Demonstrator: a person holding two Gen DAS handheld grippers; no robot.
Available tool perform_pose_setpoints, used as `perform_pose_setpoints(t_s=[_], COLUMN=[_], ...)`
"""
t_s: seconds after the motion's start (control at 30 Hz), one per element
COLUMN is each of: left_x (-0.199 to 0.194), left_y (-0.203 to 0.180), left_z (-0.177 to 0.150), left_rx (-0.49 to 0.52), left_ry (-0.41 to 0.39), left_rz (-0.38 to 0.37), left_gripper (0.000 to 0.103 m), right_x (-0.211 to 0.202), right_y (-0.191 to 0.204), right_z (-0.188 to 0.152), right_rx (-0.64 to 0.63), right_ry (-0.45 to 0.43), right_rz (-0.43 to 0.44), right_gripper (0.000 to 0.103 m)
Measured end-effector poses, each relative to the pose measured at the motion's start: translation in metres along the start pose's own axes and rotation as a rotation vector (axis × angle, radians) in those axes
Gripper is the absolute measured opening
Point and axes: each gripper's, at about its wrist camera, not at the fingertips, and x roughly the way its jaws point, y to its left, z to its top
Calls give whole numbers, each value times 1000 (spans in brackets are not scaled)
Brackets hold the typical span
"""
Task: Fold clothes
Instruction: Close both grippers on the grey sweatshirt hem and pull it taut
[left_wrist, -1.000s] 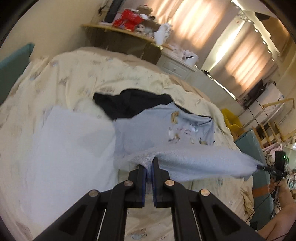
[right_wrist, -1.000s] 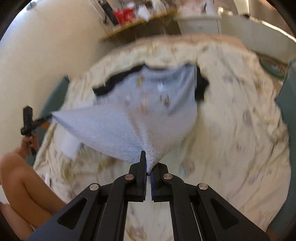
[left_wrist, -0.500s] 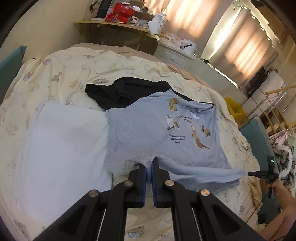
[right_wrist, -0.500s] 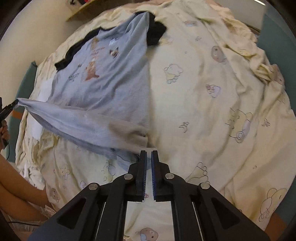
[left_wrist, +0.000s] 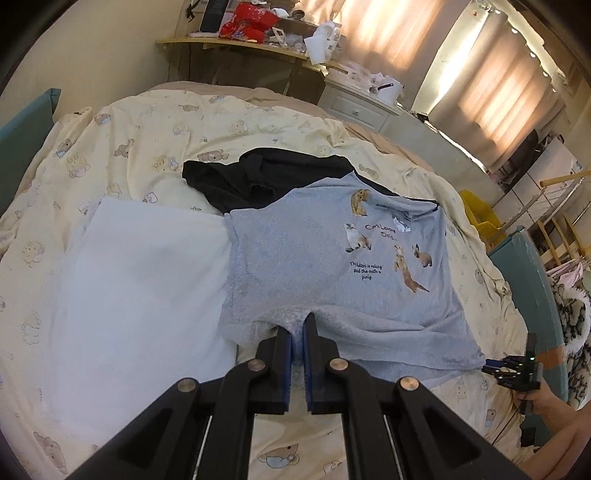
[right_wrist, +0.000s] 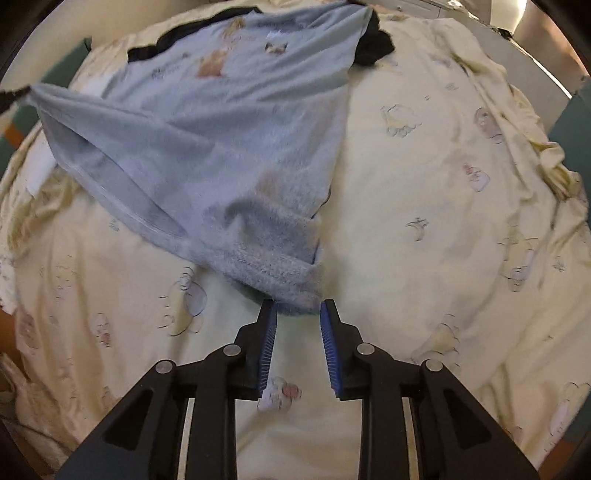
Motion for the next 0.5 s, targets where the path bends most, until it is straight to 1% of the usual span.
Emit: perform_pose_setpoints(t_s=[0.1, 0.13, 0.17, 0.2, 0.23, 0.27, 0.33, 0.4, 0.43, 0.5], left_x=[-1, -1, -2, -2, -3, -4, -7, -15, -19, -26], left_y=[-1, -1, -2, -2, -2, -2, -3, -5, -7, -11], left_z=[-3, -4, -5, -6, -8, -9, -10, -10, -11, -12], left_rx=[8, 14, 18, 22, 26, 33, 46, 71, 86, 119], left_ry=[7, 9, 12, 14, 16, 16, 13, 15, 20, 27], left_rz=[10, 12, 13, 13, 14, 21, 28, 39, 44, 56], left_gripper=[5, 5, 5, 5, 5, 5, 5, 5, 5, 5], right_x=[3, 1, -2, -6, -10, -17, -38, -66, -83, -118], right_y=[-1, -3, -7, -10, -13, -17, -24, -30, -31, -30], right_z=[6, 9, 11, 14, 16, 17, 21, 24, 25, 26], right_rx=[-5, 6, 20, 30, 32, 40, 77, 111, 121, 122], right_ry=[-52, -74, -97, -117, -133, -153, -202, -258, -287, -340], right_rz=[-89, -102, -107, -111, -113, -105, -56, -12, -1, -14], right_gripper=[28, 28, 23, 7, 2, 2, 2, 1, 1, 1])
